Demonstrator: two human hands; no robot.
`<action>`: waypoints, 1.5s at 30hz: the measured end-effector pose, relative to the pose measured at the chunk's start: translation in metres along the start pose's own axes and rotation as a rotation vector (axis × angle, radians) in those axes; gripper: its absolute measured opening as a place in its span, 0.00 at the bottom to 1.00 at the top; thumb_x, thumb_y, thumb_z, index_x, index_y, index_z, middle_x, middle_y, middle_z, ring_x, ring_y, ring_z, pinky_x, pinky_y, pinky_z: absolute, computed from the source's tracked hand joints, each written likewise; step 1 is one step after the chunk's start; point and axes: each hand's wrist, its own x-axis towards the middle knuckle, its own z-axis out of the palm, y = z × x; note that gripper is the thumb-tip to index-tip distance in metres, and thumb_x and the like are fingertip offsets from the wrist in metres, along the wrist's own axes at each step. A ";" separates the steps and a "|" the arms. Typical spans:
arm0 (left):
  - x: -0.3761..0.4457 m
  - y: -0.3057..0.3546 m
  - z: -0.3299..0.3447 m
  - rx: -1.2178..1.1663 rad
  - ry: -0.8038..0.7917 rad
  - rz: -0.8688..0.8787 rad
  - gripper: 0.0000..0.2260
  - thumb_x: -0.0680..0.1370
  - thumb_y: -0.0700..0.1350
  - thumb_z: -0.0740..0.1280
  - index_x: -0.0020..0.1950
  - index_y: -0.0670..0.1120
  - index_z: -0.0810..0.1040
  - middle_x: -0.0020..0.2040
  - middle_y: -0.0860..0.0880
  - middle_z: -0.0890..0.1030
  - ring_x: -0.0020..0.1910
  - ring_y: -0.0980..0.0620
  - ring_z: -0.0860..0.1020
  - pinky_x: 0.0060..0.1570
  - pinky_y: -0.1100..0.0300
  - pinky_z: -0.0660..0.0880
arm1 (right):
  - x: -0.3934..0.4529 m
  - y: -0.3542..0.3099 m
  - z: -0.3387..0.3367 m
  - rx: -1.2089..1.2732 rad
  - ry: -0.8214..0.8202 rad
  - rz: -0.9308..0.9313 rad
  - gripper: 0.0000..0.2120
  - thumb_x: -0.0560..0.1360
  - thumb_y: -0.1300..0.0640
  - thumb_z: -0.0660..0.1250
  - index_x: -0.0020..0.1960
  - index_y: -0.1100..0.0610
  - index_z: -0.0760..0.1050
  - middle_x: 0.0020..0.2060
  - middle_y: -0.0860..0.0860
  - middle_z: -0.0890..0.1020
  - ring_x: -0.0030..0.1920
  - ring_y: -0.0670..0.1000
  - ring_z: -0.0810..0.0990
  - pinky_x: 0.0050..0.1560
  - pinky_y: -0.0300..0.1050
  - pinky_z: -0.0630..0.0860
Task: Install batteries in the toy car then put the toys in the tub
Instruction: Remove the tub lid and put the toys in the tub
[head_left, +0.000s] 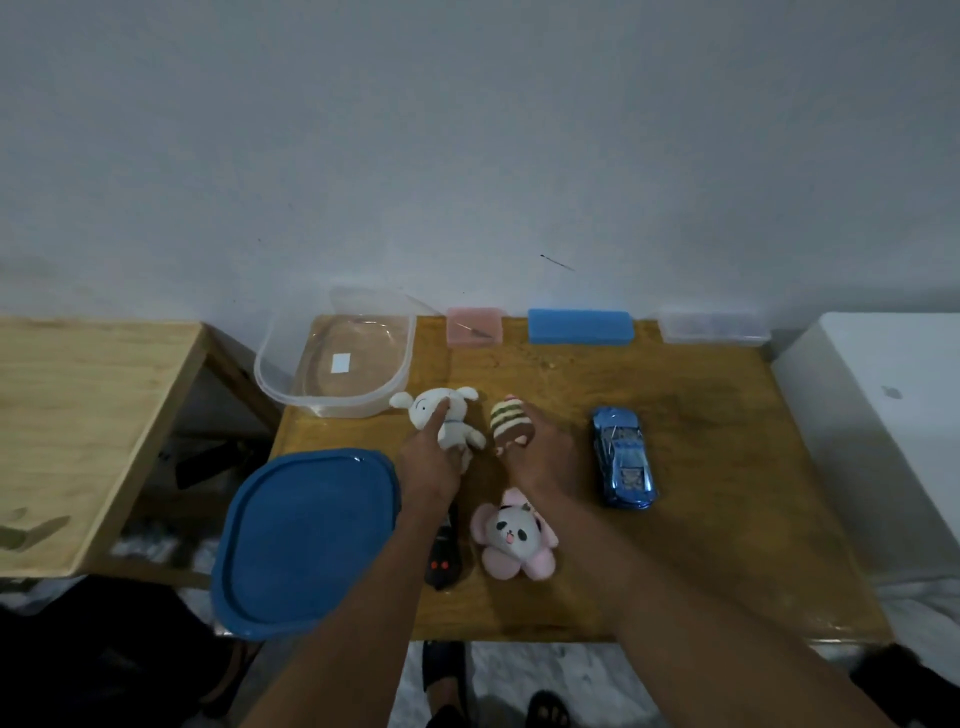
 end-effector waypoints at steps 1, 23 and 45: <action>0.001 0.007 0.000 0.001 0.006 0.021 0.29 0.80 0.39 0.66 0.78 0.58 0.66 0.72 0.42 0.74 0.65 0.43 0.76 0.53 0.59 0.71 | 0.003 -0.002 -0.002 0.008 0.019 -0.005 0.27 0.76 0.50 0.69 0.73 0.38 0.68 0.61 0.48 0.80 0.60 0.52 0.79 0.55 0.43 0.74; 0.155 -0.003 -0.163 -0.044 0.154 0.134 0.28 0.74 0.39 0.74 0.72 0.57 0.74 0.32 0.51 0.71 0.27 0.55 0.67 0.28 0.63 0.65 | 0.085 -0.184 0.086 0.260 0.063 -0.220 0.29 0.76 0.56 0.68 0.74 0.42 0.68 0.64 0.54 0.77 0.62 0.55 0.77 0.62 0.52 0.78; 0.226 -0.070 -0.140 0.040 -0.048 -0.025 0.27 0.76 0.30 0.63 0.69 0.55 0.74 0.60 0.40 0.79 0.57 0.40 0.77 0.50 0.55 0.73 | 0.121 -0.207 0.185 0.093 0.025 0.080 0.27 0.77 0.53 0.69 0.73 0.43 0.63 0.65 0.56 0.71 0.58 0.59 0.77 0.51 0.49 0.74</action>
